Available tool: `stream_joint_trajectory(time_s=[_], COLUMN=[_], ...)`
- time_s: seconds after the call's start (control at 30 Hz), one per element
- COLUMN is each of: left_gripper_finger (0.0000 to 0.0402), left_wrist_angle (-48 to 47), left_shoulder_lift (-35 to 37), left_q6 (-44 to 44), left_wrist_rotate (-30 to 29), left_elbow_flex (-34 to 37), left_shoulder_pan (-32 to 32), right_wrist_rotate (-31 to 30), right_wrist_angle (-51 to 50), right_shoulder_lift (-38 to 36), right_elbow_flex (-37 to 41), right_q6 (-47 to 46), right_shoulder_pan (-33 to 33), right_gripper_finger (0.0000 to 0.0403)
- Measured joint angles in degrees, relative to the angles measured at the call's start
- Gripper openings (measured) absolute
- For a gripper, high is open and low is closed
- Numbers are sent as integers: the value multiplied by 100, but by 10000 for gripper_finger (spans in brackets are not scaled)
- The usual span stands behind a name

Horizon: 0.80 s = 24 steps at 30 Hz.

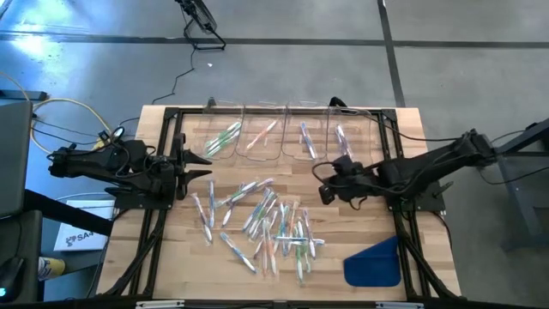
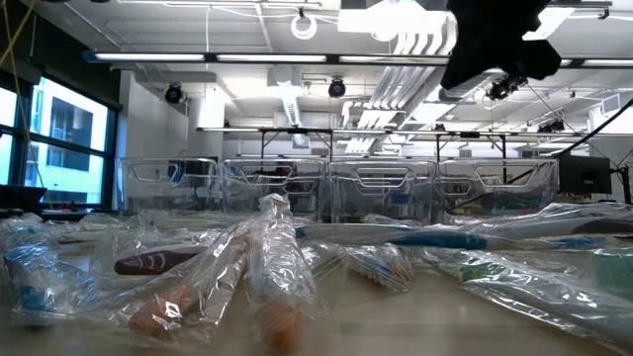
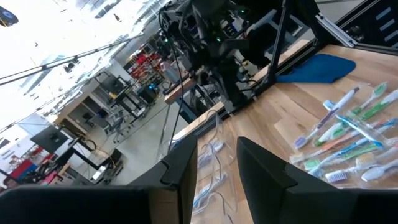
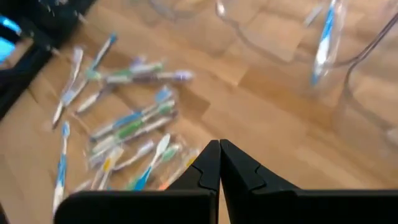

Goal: Pick & Place Toothbrushes
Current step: Put the violet toothbrush into the right transparent bin

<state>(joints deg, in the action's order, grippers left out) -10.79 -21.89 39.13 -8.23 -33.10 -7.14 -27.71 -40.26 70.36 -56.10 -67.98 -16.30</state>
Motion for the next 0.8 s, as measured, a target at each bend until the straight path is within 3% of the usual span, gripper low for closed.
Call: stream_joint_trajectory(time_s=[0.37,0.8], left_gripper_finger=[108,108], left_wrist_angle=[-29,-631], left_shoulder_lift=[0,-2], left_q6=[0,-41], left_wrist_rotate=[3,16], left_elbow_flex=[0,-4], left_shoulder_pan=[0,0], right_wrist_rotate=[1761,2122], right_wrist_angle=[97,52], right_shoulder_lift=[302,642], right_elbow_flex=[0,0], right_q6=[371,-105], right_shoulder_pan=[180,219], right_gripper_finger=[2,17])
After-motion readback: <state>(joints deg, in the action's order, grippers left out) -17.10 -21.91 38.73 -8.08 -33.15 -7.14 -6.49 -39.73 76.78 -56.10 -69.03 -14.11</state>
